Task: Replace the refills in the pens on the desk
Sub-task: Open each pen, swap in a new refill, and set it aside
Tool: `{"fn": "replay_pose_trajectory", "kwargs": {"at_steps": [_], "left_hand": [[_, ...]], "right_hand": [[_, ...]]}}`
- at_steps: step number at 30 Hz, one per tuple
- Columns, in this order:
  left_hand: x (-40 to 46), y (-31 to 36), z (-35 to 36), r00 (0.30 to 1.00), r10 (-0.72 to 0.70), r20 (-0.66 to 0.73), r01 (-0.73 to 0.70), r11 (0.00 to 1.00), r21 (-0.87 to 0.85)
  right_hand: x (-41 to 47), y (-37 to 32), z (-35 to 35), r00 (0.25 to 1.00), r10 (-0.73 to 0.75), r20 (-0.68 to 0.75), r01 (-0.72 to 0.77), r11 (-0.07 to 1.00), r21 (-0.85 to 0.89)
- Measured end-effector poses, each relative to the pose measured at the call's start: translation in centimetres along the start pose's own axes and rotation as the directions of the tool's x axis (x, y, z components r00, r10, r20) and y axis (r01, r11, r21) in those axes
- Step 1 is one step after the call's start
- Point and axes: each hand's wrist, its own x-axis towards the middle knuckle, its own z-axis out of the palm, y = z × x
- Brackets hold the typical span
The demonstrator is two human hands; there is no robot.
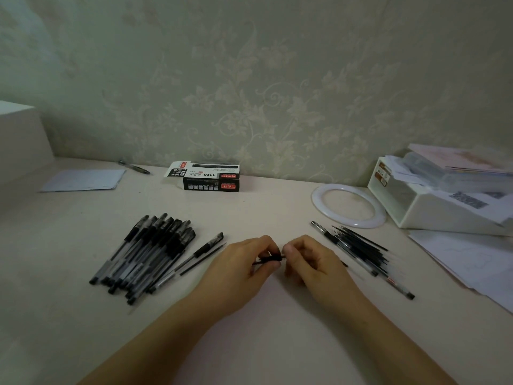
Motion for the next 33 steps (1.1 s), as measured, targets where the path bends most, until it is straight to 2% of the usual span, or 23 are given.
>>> {"fn": "replay_pose_trajectory", "kwargs": {"at_steps": [3,12,17,21,24,27,30,33], "left_hand": [[0.0,0.0,-0.1,1.0,-0.009,-0.011,0.009,1.0,-0.008],[0.1,0.0,0.0,1.0,0.001,-0.006,-0.001,0.999,-0.037],[0.0,0.0,-0.2,0.999,0.034,0.014,-0.034,0.999,-0.006],[0.1,0.1,-0.3,1.0,0.026,-0.01,-0.026,1.0,-0.006],[0.1,0.0,-0.1,1.0,-0.012,-0.025,0.012,1.0,0.003],[0.1,-0.3,-0.1,0.996,-0.066,-0.058,0.068,0.997,0.027],[0.1,-0.5,-0.1,0.991,-0.112,-0.074,0.113,0.993,0.022],[0.1,-0.5,-0.1,0.988,-0.133,-0.078,0.136,0.99,0.037]], "right_hand": [[0.1,0.3,-0.2,1.0,-0.017,0.025,0.017,1.0,-0.023],[0.0,0.2,0.0,1.0,-0.005,-0.017,0.004,1.0,-0.026],[0.1,0.1,-0.3,0.999,-0.007,0.037,0.008,1.0,-0.027],[-0.1,0.0,-0.1,1.0,-0.028,-0.009,0.028,0.999,-0.031],[-0.3,-0.1,0.0,0.987,-0.128,-0.101,0.113,0.984,-0.14],[0.1,0.4,-0.4,0.958,-0.21,-0.194,0.13,0.925,-0.358],[0.2,1.2,-0.6,0.977,-0.17,-0.128,0.08,0.851,-0.519],[0.2,1.6,-0.4,0.988,-0.151,-0.043,0.1,0.816,-0.57]]}}
